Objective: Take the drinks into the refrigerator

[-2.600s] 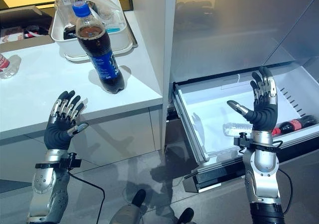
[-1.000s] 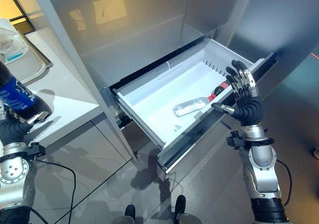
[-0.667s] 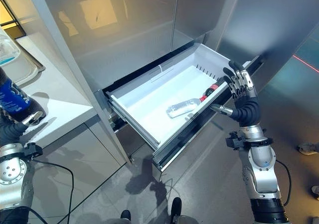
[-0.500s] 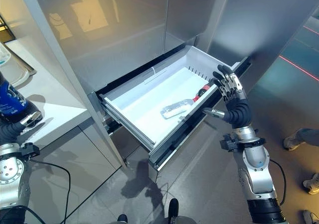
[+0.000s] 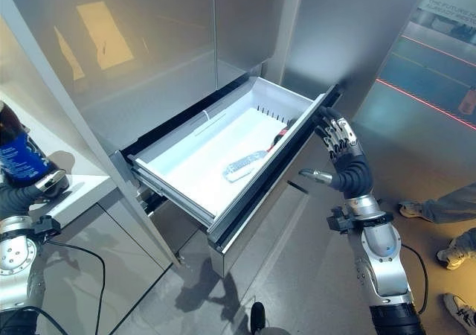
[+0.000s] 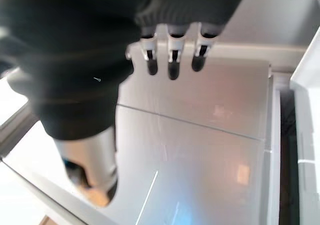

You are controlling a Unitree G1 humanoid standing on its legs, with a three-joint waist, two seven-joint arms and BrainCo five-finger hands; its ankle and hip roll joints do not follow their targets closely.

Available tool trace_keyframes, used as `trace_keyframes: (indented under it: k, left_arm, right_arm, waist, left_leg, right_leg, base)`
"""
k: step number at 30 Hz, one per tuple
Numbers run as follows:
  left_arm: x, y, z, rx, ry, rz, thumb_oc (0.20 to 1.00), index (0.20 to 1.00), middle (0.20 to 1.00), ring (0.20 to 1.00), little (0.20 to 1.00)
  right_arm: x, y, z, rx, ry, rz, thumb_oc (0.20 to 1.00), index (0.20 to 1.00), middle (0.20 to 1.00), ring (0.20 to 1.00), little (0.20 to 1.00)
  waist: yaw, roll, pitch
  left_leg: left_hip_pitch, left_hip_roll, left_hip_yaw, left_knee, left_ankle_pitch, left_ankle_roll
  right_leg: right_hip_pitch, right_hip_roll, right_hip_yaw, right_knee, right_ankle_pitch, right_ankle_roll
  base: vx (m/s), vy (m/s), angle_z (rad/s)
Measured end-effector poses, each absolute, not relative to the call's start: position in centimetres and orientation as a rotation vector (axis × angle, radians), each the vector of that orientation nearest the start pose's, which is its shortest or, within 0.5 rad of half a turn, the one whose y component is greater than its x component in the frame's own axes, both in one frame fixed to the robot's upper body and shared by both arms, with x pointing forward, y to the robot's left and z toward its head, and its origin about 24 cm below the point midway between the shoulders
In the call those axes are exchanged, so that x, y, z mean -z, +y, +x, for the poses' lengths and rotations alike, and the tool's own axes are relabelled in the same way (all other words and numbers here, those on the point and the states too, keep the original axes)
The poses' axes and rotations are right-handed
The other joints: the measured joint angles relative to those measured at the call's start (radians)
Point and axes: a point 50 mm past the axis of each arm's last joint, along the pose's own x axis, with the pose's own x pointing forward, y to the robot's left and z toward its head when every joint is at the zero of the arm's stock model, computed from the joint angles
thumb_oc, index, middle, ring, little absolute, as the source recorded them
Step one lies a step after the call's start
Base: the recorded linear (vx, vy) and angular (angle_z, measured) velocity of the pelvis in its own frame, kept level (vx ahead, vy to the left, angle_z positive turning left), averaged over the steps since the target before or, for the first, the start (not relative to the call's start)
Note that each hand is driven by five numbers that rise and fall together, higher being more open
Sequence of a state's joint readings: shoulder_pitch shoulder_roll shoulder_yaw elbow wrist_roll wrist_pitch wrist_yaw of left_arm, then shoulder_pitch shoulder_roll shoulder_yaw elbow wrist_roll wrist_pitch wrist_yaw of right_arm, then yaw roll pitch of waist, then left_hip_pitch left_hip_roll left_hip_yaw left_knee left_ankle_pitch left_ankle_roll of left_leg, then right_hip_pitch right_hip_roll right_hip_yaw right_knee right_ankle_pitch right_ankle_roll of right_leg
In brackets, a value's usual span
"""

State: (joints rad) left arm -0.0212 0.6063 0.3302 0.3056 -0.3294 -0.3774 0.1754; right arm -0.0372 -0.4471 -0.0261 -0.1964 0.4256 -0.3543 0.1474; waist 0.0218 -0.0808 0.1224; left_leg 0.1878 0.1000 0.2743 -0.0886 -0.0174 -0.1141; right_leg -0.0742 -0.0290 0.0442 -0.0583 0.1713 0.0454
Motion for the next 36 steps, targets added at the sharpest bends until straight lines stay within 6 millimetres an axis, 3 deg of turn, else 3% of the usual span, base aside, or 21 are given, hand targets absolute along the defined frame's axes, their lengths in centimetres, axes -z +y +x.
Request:
trace_keyframes:
  k: [1, 24, 31, 36]
  left_arm:
    - [-10.5, 35.8, 22.6, -0.558, -0.281, 0.271, 0.2, 0.2, 0.2, 0.2, 0.2]
    - [-8.9, 34.6, 23.2, -0.525, -0.239, 0.199, 0.2, 0.2, 0.2, 0.2, 0.2]
    - [-8.4, 32.9, 22.8, -0.482, -0.269, 0.09, 0.2, 0.2, 0.2, 0.2, 0.2]
    - [-8.4, 31.7, 22.1, -0.394, -0.276, 0.091, 0.2, 0.2, 0.2, 0.2, 0.2]
  right_arm:
    - [-14.7, -20.8, 24.3, -0.219, -0.573, -0.055, 1.0, 1.0, 1.0, 1.0, 1.0]
    - [-14.6, -20.7, 24.2, -0.233, -0.569, -0.057, 1.0, 1.0, 1.0, 1.0, 1.0]
    - [-14.5, -20.7, 24.3, -0.226, -0.56, -0.054, 1.0, 1.0, 1.0, 1.0, 1.0]
    - [-13.1, -21.3, 24.8, -0.201, -0.484, -0.055, 1.0, 1.0, 1.0, 1.0, 1.0]
  waist:
    - [-0.006, 0.005, -0.005]
    - [-0.011, 0.022, -0.016]
    - [-0.008, 0.02, -0.019]
    - [-0.005, 0.018, -0.021]
  left_leg:
    - [-0.002, 0.0, 0.0, 0.0, 0.0, 0.0]
    - [0.027, -0.002, 0.03, -0.004, -0.003, -0.001]
    - [0.027, -0.001, 0.037, -0.004, -0.004, -0.001]
    - [0.027, 0.0, 0.024, -0.005, -0.005, 0.0]
  right_leg:
    - [0.002, 0.0, 0.0, 0.0, 0.001, 0.0]
    - [0.01, 0.007, 0.028, 0.0, 0.008, -0.001]
    - [0.008, 0.007, 0.032, 0.0, 0.008, -0.001]
    - [0.02, 0.005, 0.024, -0.01, 0.008, -0.001]
  base:
    - [0.0, 0.0, 0.0]
    - [0.0, 0.001, -0.04]
    - [-0.01, -0.01, -0.02]
    - [0.0, -0.02, 0.07]
